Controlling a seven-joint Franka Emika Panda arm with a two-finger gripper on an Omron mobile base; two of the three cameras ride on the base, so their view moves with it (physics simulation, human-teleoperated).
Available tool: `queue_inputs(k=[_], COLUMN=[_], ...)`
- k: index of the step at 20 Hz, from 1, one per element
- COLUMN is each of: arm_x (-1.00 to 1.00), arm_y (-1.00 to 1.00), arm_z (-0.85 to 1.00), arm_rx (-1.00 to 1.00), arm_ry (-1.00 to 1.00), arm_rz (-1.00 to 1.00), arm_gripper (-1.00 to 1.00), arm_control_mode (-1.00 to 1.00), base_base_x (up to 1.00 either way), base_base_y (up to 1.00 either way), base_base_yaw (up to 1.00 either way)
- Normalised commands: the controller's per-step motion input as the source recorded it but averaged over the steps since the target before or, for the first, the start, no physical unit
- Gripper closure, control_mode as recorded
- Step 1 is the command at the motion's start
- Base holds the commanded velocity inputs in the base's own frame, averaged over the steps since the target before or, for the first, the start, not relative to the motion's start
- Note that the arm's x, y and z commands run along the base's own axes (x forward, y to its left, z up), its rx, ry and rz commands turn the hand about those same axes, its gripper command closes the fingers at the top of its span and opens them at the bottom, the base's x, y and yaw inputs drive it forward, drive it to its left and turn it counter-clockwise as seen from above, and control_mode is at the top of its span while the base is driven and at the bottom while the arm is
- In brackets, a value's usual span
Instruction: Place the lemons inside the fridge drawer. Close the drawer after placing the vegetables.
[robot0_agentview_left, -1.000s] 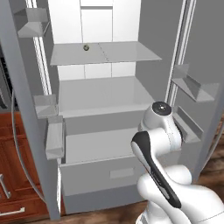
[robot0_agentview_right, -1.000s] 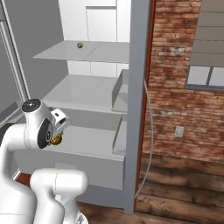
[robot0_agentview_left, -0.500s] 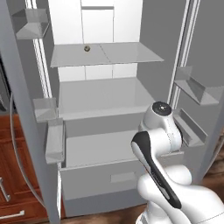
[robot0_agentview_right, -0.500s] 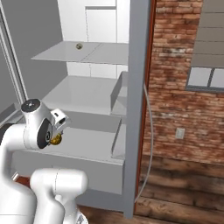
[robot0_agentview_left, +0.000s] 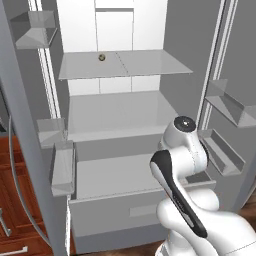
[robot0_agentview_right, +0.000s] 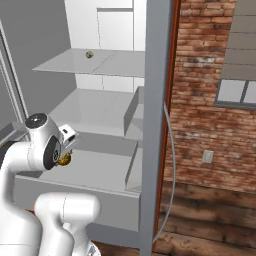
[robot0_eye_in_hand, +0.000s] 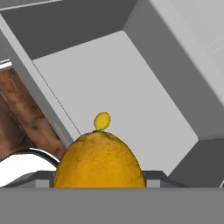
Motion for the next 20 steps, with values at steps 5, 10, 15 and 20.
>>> queue_inputs(k=[5, 10, 15, 20], arm_x=[0.4, 0.6, 0.65, 0.64], arm_y=[0.0, 0.05, 0.15, 0.21], arm_z=[-0.28, -0.55, -0.58, -0.62], arm_rx=[0.0, 0.0, -0.01, -0.03], arm_ry=[0.09, 0.23, 0.26, 0.24], arm_rz=[0.06, 0.04, 0.02, 0.01], arm_gripper=[1.0, 1.0, 1.0, 1.0], arm_control_mode=[-1.0, -1.0, -1.0, -1.0], base_base_x=[0.0, 0.0, 0.0, 0.0], base_base_y=[0.0, 0.0, 0.0, 0.0], base_base_yaw=[0.0, 0.0, 0.0, 0.0])
